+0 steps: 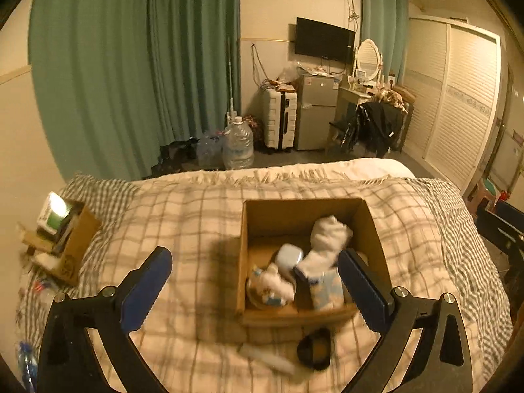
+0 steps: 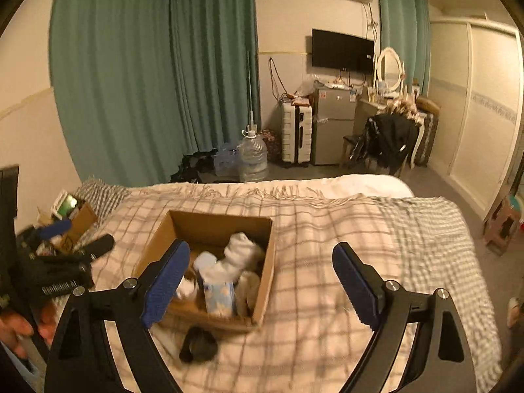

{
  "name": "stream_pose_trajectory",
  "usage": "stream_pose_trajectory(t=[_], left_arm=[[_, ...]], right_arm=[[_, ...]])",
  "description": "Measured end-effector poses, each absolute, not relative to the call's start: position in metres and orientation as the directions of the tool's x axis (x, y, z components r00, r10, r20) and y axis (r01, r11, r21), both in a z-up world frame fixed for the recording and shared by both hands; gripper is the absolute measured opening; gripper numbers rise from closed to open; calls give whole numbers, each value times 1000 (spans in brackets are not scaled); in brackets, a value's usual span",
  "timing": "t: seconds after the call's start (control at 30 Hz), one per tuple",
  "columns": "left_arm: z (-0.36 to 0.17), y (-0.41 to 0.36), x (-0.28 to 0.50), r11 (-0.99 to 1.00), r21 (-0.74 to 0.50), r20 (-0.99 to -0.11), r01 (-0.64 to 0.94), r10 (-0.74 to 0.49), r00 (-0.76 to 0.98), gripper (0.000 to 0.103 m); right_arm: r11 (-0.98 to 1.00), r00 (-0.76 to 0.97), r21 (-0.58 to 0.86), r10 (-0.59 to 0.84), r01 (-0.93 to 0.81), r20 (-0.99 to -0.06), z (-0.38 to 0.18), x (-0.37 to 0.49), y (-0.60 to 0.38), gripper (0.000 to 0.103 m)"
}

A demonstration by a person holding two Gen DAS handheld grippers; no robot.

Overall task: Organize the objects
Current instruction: 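Carry the round case and tissue pack into the box and release both, then grasp the black cup holder with the right tool while the left tool grasps the white foam tube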

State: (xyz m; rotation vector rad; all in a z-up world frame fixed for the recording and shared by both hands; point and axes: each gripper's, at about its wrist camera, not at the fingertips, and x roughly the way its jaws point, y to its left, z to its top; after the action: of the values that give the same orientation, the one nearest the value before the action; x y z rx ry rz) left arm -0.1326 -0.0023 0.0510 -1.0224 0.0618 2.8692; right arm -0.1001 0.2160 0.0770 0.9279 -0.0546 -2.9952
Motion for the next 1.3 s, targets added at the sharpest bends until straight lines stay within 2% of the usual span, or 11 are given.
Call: stream_pose_trajectory(t=[0.17,0.33,0.47,0.57,0.7,1.0,1.1,1.23,1.3], left_arm=[[41,-16,-86,-998,4,-629,-62,46,-776,103],[1,-32,-61,-999,-51,-657,5,30,-754,103],[-41,-43,-57,-996,-38,-663,82,-36,-748,103],[-71,-47,-62,-993,-4,-686,122,-86,-722,103],[-105,-51,-67,-989,8,-728,147,-107,-677,103],[-133,-58,-80,-980,41,-785,197,-154,-600,103],[-141,-57,-85,-978,53,-802,200,-161,-575,103],[-143,-53,-86,-980,67,-803,189,-165,-572,103],[-143,-52,-85,-981,66,-803,185,-162,-573,103]], right_arm=[[-1000,-841,15,-12,5,-541,74,-55,196,89],[-999,-816,9,-34,36,-577,55,-53,176,89],[-999,-806,-26,-17,40,-591,18,-58,161,89],[-998,-767,-10,-45,66,-640,-23,-65,155,89],[-990,-632,-6,-86,142,-770,-89,-92,138,89],[-982,-488,44,-129,182,-863,-140,-134,121,88],[-979,-436,86,-160,184,-886,-156,-145,120,85],[-974,-354,129,-189,185,-916,-177,-153,121,65],[-974,-343,140,-194,176,-919,-179,-152,123,59]])
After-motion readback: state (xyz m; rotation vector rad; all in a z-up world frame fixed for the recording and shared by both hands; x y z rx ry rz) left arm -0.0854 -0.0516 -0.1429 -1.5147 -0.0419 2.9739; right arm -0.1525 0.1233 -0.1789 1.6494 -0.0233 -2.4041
